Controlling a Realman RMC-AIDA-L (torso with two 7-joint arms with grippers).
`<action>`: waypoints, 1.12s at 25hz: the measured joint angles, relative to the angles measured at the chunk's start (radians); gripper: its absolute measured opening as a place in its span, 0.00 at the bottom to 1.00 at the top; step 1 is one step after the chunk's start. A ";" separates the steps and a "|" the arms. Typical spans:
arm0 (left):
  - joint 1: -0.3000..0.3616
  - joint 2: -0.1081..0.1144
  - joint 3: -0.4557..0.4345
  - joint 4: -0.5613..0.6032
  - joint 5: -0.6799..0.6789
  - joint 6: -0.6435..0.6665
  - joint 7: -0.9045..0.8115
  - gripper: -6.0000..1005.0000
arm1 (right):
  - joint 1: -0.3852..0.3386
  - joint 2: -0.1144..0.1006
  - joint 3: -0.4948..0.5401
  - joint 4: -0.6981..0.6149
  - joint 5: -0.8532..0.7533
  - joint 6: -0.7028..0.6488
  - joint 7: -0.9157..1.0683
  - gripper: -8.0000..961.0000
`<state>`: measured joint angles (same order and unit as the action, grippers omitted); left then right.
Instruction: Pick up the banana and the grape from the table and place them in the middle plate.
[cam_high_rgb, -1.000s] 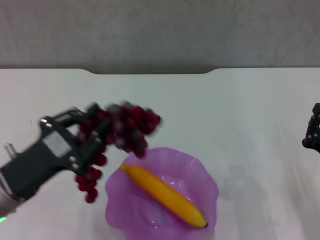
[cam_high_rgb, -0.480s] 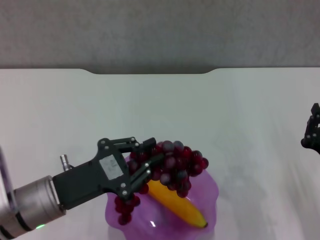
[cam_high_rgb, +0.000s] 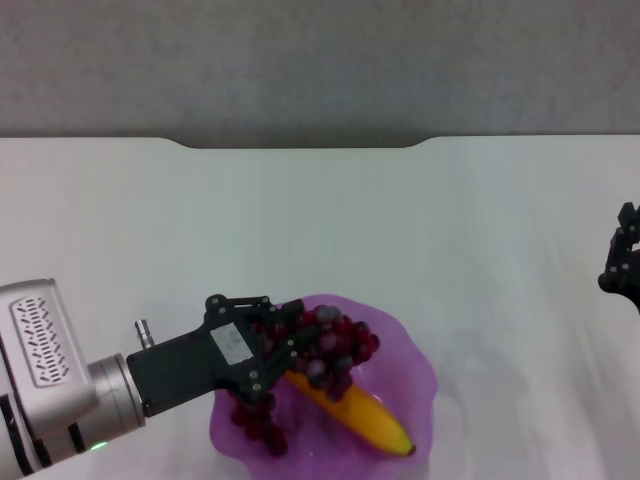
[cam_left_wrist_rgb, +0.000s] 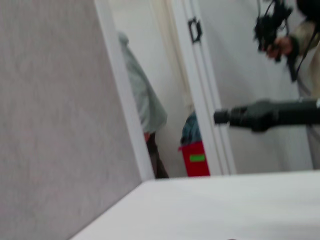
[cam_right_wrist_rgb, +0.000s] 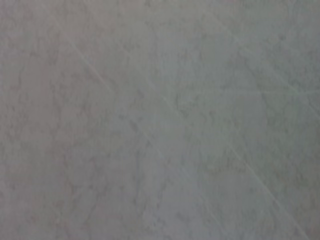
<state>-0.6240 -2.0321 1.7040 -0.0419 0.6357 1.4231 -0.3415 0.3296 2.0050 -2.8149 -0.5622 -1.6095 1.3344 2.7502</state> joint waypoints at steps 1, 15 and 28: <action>0.000 0.000 0.000 0.000 0.000 -0.022 0.000 0.25 | 0.001 0.000 0.000 0.000 0.000 0.000 0.002 0.11; 0.002 0.000 -0.001 -0.006 -0.002 -0.094 -0.002 0.24 | 0.002 -0.002 0.000 0.001 0.000 0.000 0.005 0.11; 0.000 0.004 0.004 -0.002 0.030 -0.075 -0.151 0.49 | 0.002 -0.002 0.000 0.011 0.001 -0.001 0.005 0.11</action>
<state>-0.6238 -2.0278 1.7076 -0.0436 0.6658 1.3484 -0.4924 0.3312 2.0033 -2.8148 -0.5509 -1.6090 1.3330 2.7551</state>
